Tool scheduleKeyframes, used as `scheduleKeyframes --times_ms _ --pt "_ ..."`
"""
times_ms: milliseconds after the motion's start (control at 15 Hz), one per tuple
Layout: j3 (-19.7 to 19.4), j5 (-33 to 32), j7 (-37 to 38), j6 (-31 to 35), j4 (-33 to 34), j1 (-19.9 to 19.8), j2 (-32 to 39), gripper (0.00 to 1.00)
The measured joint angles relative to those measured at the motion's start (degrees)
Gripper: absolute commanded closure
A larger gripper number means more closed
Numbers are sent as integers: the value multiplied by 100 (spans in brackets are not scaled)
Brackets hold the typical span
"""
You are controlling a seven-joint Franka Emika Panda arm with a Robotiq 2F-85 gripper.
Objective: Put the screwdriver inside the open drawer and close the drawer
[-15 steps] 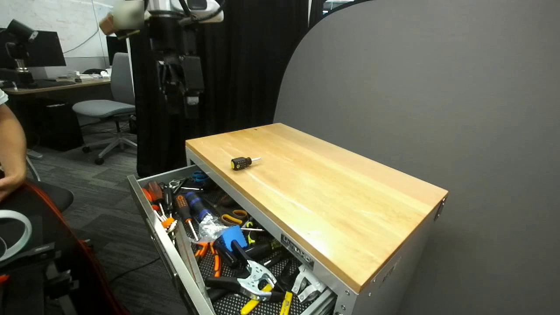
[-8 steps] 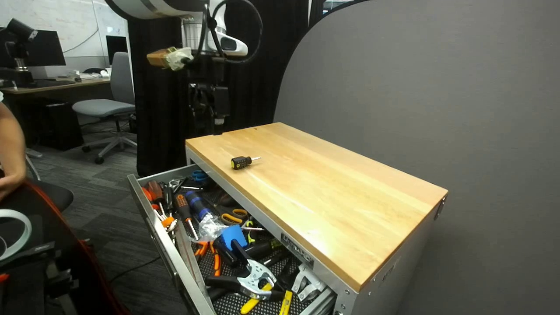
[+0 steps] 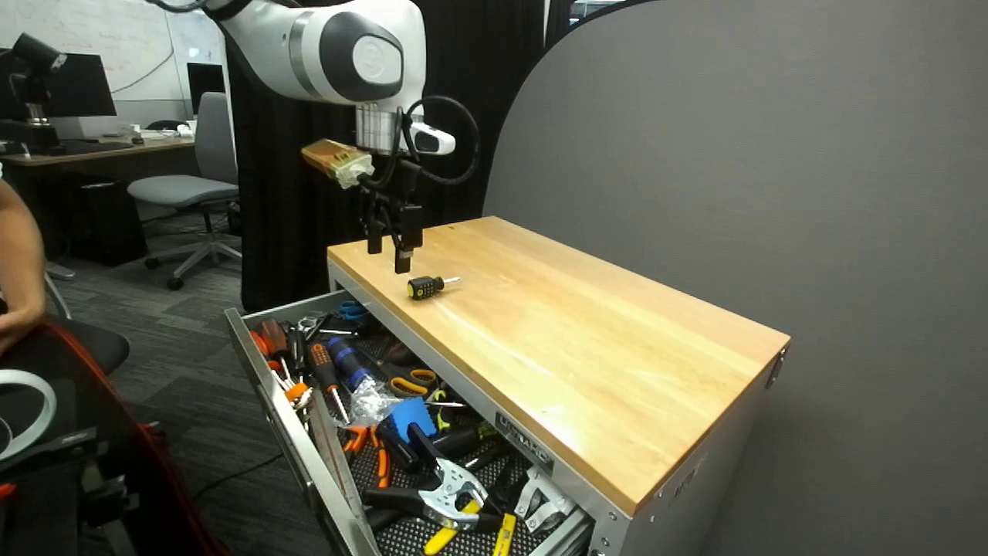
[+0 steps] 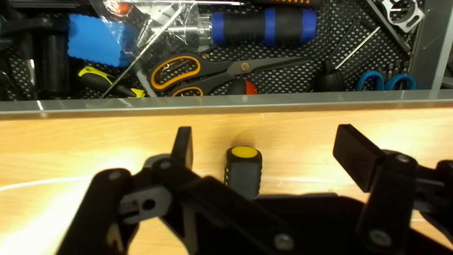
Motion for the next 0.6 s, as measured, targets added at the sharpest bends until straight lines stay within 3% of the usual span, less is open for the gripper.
scheduleKeyframes --times_ms 400,467,533,600 --pt "-496 -371 780 952 118 611 322 0" --pt "-607 -491 935 1056 126 722 354 25" --pt "-715 -616 1074 1121 138 824 391 26" --pt "-830 -759 1208 1168 146 920 434 34"
